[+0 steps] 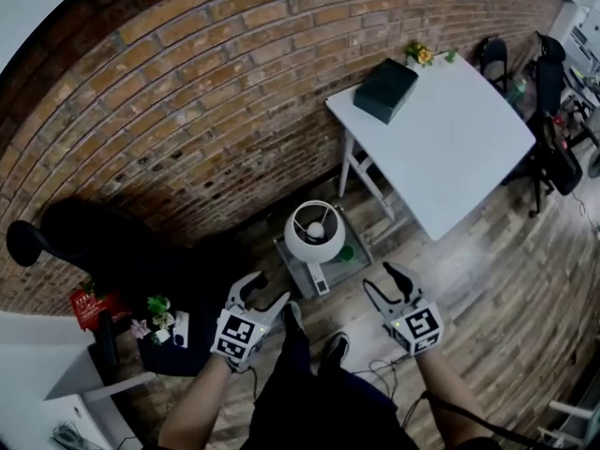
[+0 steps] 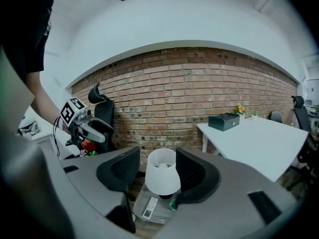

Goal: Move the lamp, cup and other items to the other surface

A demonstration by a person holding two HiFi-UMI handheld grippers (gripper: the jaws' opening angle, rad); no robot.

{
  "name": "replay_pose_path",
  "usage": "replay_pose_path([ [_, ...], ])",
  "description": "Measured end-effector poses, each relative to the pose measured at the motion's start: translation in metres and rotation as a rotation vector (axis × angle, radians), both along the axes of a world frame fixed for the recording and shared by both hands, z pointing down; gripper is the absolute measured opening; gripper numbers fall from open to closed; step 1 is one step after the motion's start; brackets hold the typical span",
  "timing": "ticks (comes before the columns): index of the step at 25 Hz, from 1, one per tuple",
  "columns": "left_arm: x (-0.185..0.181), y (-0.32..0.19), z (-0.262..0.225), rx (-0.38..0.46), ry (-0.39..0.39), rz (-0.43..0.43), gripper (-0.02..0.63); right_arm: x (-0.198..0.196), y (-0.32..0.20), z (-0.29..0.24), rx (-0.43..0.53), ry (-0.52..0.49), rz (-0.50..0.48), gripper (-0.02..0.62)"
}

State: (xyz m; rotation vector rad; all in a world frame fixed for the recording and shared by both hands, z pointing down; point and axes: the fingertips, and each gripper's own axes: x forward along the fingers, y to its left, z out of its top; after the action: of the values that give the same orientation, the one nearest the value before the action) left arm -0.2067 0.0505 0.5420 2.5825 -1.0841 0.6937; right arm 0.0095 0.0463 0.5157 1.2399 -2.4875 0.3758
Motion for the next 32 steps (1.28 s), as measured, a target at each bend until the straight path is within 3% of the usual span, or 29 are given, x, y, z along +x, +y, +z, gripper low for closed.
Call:
replay_pose_path([
  [4,-0.013,-0.037,0.031,-0.059,0.035,0.015,0.273,0.003,-0.024,0.023,-0.063,-0.001,0.094,0.232],
  [11,-0.029,-0.088,0.077,-0.128,0.028,0.111,0.273,-0.007,-0.060,0.057,-0.114,0.045,0.194,0.232],
  [14,-0.030,-0.102,0.097,-0.101,-0.030,0.164,0.273,-0.009,-0.073,0.077,-0.124,0.053,0.212,0.234],
  [25,-0.019,-0.124,0.208,-0.090,-0.301,0.405,0.276,0.007,-0.092,0.198,-0.213,0.113,0.109,0.242],
  [32,-0.018,-0.148,0.278,-0.187,-0.243,0.359,0.293,0.009,-0.115,0.271,-0.261,0.051,-0.005,0.282],
])
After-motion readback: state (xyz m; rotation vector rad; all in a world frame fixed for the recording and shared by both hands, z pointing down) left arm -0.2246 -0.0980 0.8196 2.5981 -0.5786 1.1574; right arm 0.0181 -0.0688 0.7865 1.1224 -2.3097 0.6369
